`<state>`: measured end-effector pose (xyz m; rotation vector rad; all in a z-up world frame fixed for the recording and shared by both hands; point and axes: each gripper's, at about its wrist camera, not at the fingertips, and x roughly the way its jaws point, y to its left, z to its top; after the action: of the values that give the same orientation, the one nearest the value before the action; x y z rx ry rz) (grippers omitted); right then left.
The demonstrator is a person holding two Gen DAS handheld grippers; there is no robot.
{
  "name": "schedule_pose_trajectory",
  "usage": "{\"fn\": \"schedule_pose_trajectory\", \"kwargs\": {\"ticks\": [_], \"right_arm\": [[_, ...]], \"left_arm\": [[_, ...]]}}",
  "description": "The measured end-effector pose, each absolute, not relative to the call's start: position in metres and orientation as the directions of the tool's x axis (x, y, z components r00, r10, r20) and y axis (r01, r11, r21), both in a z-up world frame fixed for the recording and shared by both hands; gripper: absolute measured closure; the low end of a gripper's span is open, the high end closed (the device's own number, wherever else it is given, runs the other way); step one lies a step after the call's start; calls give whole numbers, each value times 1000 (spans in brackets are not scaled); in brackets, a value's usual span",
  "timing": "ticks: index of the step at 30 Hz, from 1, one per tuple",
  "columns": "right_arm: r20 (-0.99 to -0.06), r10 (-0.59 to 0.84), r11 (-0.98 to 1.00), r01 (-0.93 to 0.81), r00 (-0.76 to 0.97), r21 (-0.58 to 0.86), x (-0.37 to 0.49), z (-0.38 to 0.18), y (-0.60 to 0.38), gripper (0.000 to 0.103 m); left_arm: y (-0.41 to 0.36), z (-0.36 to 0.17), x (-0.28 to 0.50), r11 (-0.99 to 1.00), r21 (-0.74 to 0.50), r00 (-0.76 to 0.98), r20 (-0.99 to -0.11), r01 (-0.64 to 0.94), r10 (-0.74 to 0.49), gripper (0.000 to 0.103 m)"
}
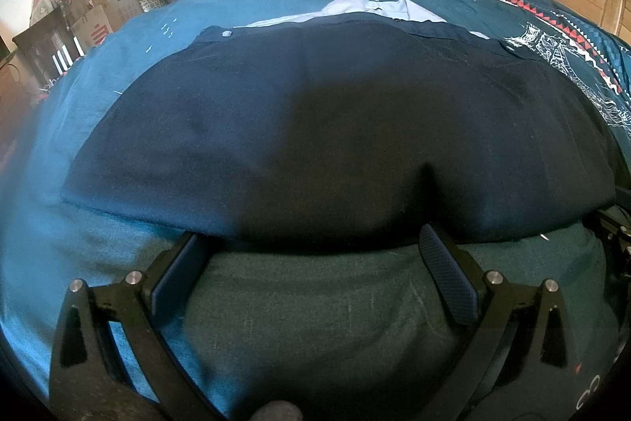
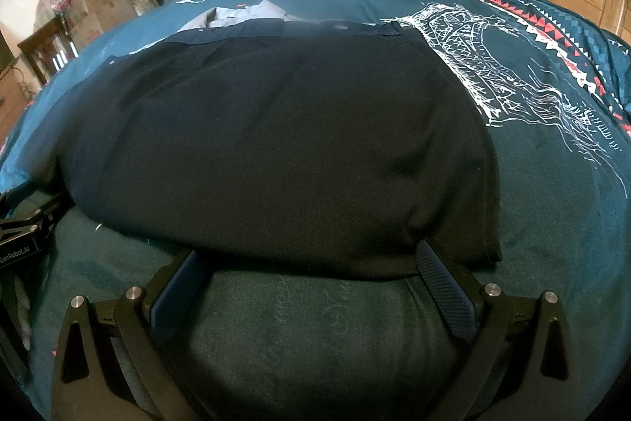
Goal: Fold large clothes
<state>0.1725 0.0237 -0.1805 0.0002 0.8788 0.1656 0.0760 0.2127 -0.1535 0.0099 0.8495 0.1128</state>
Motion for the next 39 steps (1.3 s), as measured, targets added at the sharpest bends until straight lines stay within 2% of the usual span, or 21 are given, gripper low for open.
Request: {"fn": "schedule_pose_trajectory", "kwargs": {"ticks": [33, 39], "right_arm": [[-767, 146, 987, -144, 625, 71, 173, -180, 24, 0], [-764, 156, 986, -144, 626, 82, 172, -179, 23, 0]], "left_arm": [[214, -154, 76, 994, 51, 655, -749, -94, 101, 0], [221, -146, 73, 998, -15, 606, -795, -64, 26, 0]]}}
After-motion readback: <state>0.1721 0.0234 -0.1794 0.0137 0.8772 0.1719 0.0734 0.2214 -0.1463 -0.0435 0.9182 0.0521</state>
